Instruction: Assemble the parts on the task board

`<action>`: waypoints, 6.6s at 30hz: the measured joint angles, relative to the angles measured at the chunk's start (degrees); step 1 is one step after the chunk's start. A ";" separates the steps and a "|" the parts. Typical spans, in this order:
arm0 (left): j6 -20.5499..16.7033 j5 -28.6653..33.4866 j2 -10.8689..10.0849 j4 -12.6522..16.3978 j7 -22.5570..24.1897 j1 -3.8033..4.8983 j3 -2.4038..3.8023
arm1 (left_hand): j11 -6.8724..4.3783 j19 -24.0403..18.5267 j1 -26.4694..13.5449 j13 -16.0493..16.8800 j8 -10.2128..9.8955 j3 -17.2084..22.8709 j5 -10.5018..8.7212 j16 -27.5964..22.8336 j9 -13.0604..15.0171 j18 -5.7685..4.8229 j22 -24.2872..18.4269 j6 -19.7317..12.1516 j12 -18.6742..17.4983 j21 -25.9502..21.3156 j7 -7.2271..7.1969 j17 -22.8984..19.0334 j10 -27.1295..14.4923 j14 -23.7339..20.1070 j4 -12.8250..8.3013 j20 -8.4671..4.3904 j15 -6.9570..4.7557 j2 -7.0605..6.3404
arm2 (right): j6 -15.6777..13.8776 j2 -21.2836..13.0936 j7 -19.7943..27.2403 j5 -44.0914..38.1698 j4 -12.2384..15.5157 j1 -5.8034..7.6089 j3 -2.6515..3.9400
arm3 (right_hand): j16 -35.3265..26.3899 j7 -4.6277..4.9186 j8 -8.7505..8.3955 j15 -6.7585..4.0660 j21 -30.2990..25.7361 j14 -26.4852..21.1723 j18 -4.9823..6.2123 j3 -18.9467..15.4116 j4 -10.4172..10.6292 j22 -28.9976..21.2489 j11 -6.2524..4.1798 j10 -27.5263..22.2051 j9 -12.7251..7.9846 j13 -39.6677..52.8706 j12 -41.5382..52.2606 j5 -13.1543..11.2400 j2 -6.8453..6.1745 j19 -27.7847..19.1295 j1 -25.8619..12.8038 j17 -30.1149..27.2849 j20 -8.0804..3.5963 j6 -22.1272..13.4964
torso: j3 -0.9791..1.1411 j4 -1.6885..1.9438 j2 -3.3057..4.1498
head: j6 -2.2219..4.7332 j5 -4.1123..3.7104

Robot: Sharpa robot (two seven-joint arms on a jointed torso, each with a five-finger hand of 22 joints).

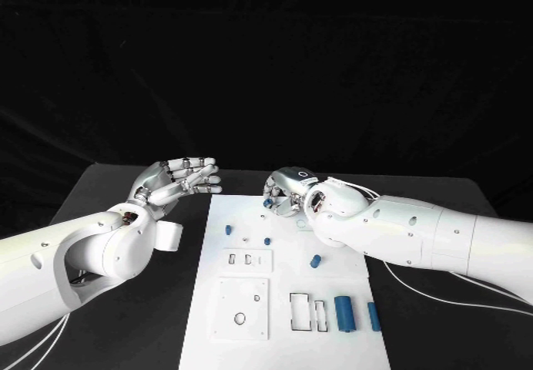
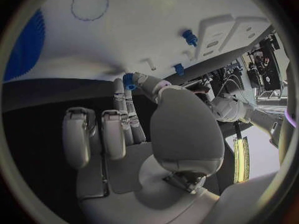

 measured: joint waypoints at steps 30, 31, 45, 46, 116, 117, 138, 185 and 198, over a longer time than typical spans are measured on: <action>0.07 0.00 -0.24 -0.26 -0.23 0.01 0.00 | 0.00 0.00 0.00 0.00 -0.23 0.16 0.00 0.00 -0.05 -0.01 0.04 -0.20 -0.21 -0.01 -0.20 0.09 0.00 0.00 -0.16 0.00 0.00 0.00 | -1.40 -6.25 0.42 0.77 5.03 0.15 -0.03 | -2.05 1.33 -6.50 1.44 -6.23 0.21 1.36 -30.00 12.32 -1.71 1.08 -7.57 -1.70 -3.10 6.28 0.46 3.41 -3.72 12.48 -2.01 0.89 -7.81 | 0.02 -0.12 -0.07 | 0.29 0.14; 0.07 0.00 -0.28 -0.29 -0.23 0.02 -0.01 | 0.00 0.00 0.00 0.00 -0.23 0.16 0.00 0.00 -0.05 0.00 0.04 -0.20 -0.21 -0.01 -0.20 0.09 0.00 0.00 -0.16 0.00 0.00 0.00 | -1.63 -7.39 0.46 1.03 5.88 0.23 -0.02 | -1.87 1.51 -6.38 1.44 -5.95 0.21 1.36 -29.67 12.33 -1.29 1.13 -7.01 -1.70 -3.03 6.51 0.46 3.45 -3.55 12.53 -1.65 0.91 -7.49 | 0.03 -0.19 -0.08 | 0.31 0.17; 0.14 0.00 -0.48 -0.83 -0.31 0.01 -0.02 | 0.00 0.00 0.00 0.00 -0.23 0.16 0.00 -0.22 -0.04 -0.01 0.03 -0.20 -0.21 0.20 -0.20 0.16 0.00 -0.21 -0.16 0.00 -0.21 0.00 | -0.60 -20.48 -0.64 13.03 13.25 1.89 0.20 | 2.37 0.25 0.20 -0.57 -0.20 0.23 -0.49 -33.38 14.69 0.04 -1.17 7.35 0.73 55.52 63.33 0.46 1.21 0.34 11.14 0.04 -0.73 -10.36 | 0.40 -0.99 -0.46 | 0.55 0.20; 0.15 0.00 -0.47 -0.84 -0.31 0.01 -0.02 | 0.00 0.00 0.00 0.00 -0.23 0.16 0.00 -0.22 -0.04 -0.01 0.03 -0.20 -0.21 0.20 -0.20 0.16 0.00 -0.21 -0.16 0.00 -0.21 0.00 | -0.23 -20.65 -0.78 13.78 13.18 1.92 0.20 | 2.45 0.46 0.62 -0.46 0.56 0.14 -0.49 -33.67 14.70 0.03 -1.06 8.83 0.86 60.15 68.04 0.46 1.44 0.34 10.92 0.04 -0.73 -10.79 | 0.42 -1.03 -0.48 | 0.55 0.24; 0.54 0.00 -0.69 -1.04 -0.69 0.00 -0.03 | 0.00 0.00 0.00 0.00 -0.23 0.16 0.00 -0.22 -0.03 -0.01 0.06 -0.19 -0.20 0.20 -0.20 0.23 0.00 -0.21 -0.16 0.00 -0.21 0.00 | 3.06 -16.84 -4.06 10.54 10.62 -0.62 0.06 | 4.00 0.00 5.70 0.17 5.84 0.24 -2.25 -20.34 14.04 0.03 -0.86 12.50 -1.00 64.33 85.98 0.24 3.30 0.43 12.70 0.00 0.15 -8.17 | 0.49 -1.14 -0.69 | -0.71 0.27; 0.54 0.00 -0.68 -1.05 -0.69 0.00 -0.03 | 0.00 0.00 0.00 0.00 -0.23 0.16 0.00 -0.22 -0.03 -0.01 0.06 -0.19 -0.20 0.20 -0.20 0.23 0.00 -0.21 -0.16 0.00 -0.21 0.00 | 2.65 -16.79 -4.01 10.38 10.65 -0.67 0.04 | 4.00 -0.07 5.70 -0.08 5.83 0.23 -2.25 -19.54 14.05 0.03 -1.13 12.42 -1.05 64.33 85.98 0.24 3.22 0.42 12.77 0.00 -0.10 -7.83 | 0.49 -1.14 -0.69 | -0.68 0.27; 0.63 0.00 -0.19 -1.35 -0.74 0.00 -0.03 | 0.00 0.00 0.00 0.00 -0.23 0.00 0.00 -0.45 -0.03 -0.01 0.11 -0.19 -0.55 0.20 -0.20 0.38 0.00 -0.21 -0.32 0.00 -0.21 0.00 | -3.49 -12.84 -5.71 5.77 17.13 0.10 0.09 | 4.00 0.33 5.69 -0.63 5.83 0.22 -2.25 -15.21 13.66 0.01 -1.75 12.62 -1.06 64.32 85.98 0.36 2.69 0.39 10.08 -0.01 -0.68 -7.43 | 0.47 -1.08 -0.68 | -0.20 0.55; 0.92 0.00 0.16 -1.39 -0.91 0.01 -0.03 | 0.00 0.00 0.00 0.00 -0.23 0.00 0.00 -0.45 -0.03 -0.01 0.08 -0.19 -0.55 0.19 -0.20 0.36 0.00 -0.21 -0.31 0.00 -0.21 0.00 | -3.45 -1.73 -8.54 -0.78 8.79 -2.54 -0.28 | 4.00 1.08 0.40 0.01 5.79 0.20 -2.24 -13.66 12.99 0.03 -0.43 12.45 -2.05 64.34 85.42 0.23 -0.33 0.42 7.07 0.02 -0.40 -9.11 | 0.51 -1.14 -0.61 | -1.20 1.09; 0.92 0.00 0.06 -1.35 -0.96 0.01 -0.03 | 0.00 -0.22 0.00 0.00 -0.23 0.00 0.00 -0.45 -0.03 -0.01 0.14 -0.19 -0.55 0.50 -0.20 0.51 0.00 -0.21 -0.31 0.22 -0.21 0.00 | -3.37 -1.25 -8.35 -0.49 8.23 -2.70 -0.30 | 4.00 1.80 -1.88 0.84 5.78 0.22 -2.24 -19.05 13.60 0.02 0.21 12.51 -2.35 64.34 84.63 0.23 -0.25 0.42 5.06 0.01 0.41 -10.59 | 0.48 -1.12 -0.59 | -1.33 1.10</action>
